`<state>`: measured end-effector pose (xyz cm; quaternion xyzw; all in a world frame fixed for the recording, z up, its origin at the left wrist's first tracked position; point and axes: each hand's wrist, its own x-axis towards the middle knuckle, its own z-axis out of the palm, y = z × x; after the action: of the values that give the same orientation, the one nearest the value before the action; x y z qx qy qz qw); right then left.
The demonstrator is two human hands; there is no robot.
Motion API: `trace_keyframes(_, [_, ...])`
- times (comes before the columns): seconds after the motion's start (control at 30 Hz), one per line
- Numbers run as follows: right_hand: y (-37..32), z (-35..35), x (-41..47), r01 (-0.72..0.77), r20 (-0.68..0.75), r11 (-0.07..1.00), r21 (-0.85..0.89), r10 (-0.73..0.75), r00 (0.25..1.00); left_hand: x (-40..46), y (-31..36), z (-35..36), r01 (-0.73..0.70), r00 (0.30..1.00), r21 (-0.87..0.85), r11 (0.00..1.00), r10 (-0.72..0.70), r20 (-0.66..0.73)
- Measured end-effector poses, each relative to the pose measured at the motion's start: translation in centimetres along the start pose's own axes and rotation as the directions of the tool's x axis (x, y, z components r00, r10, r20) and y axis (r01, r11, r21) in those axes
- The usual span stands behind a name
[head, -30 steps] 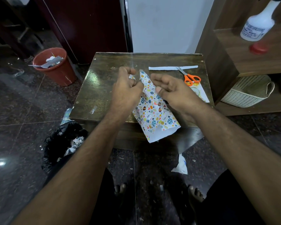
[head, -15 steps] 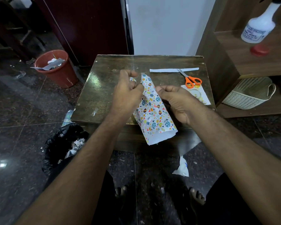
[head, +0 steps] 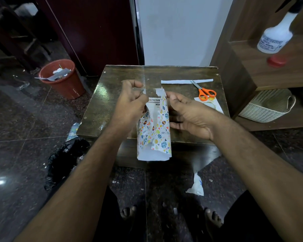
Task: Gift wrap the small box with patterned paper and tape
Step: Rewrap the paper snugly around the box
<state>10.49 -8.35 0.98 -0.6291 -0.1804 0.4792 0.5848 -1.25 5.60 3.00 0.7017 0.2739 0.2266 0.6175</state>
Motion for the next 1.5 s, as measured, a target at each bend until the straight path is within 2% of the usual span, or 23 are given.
trace_keyframes(0.07, [0.4, 0.1, 0.2, 0.036, -0.012, 0.999, -0.008, -0.036, 0.999, -0.1, 0.0, -0.1, 0.001, 1.000, -0.006, 1.000, -0.001, 0.013])
trace_keyframes(0.27, [1.6, 0.8, 0.7, 0.174, -0.075, 0.958, -0.226, -0.195, 0.978, -0.2, -0.2, -0.4, -0.039, 0.999, 0.112, 0.993, 0.036, 0.025])
trace_keyframes(0.43, [1.5, 0.7, 0.7, 0.190, -0.034, 0.919, -0.345, -0.215, 0.976, -0.1, -0.6, -0.5, -0.055, 0.998, 0.172, 0.984, 0.051, 0.026])
trace_keyframes(0.5, [1.2, 0.8, 0.4, 0.184, -0.022, 0.813, -0.552, -0.235, 0.972, -0.1, -0.7, -0.6, -0.070, 0.997, 0.205, 0.976, 0.064, 0.037])
trace_keyframes(0.57, [0.9, 0.7, 0.0, 0.175, -0.007, 0.624, -0.761, -0.278, 0.961, 0.0, -0.8, -0.7, -0.075, 0.997, 0.220, 0.973, 0.068, 0.038])
trace_keyframes(0.7, [0.7, 0.6, -0.5, 0.218, 0.054, 0.452, -0.865, -0.349, 0.935, 0.1, -0.9, -0.6, -0.089, 0.996, 0.217, 0.972, 0.086, 0.025])
trace_keyframes(0.8, [1.0, 0.6, -0.4, 0.234, 0.119, 0.344, -0.909, -0.324, 0.939, 0.1, -0.8, -0.5, -0.096, 0.995, 0.229, 0.969, 0.094, 0.020])
trace_keyframes(1.07, [0.6, 0.5, -0.7, 0.247, 0.134, 0.367, -0.897, -0.307, 0.942, -0.1, -1.0, -0.1, -0.231, 0.973, 0.360, 0.904, 0.226, 0.055])
trace_keyframes(1.23, [0.5, 0.8, -0.9, 0.293, 0.184, 0.333, -0.896, -0.322, 0.929, 0.0, -1.1, 0.1, -0.232, 0.972, 0.403, 0.885, 0.231, 0.052])
trace_keyframes(1.33, [0.1, 1.1, -1.4, 0.268, 0.180, 0.303, -0.915, -0.288, 0.941, 0.1, -1.2, 0.1, -0.236, 0.971, 0.410, 0.881, 0.232, 0.061])
trace_keyframes(1.5, [-0.2, 1.3, -1.7, 0.247, 0.165, 0.334, -0.910, -0.255, 0.953, 0.2, -1.5, 0.1, -0.249, 0.968, 0.408, 0.879, 0.238, 0.078])
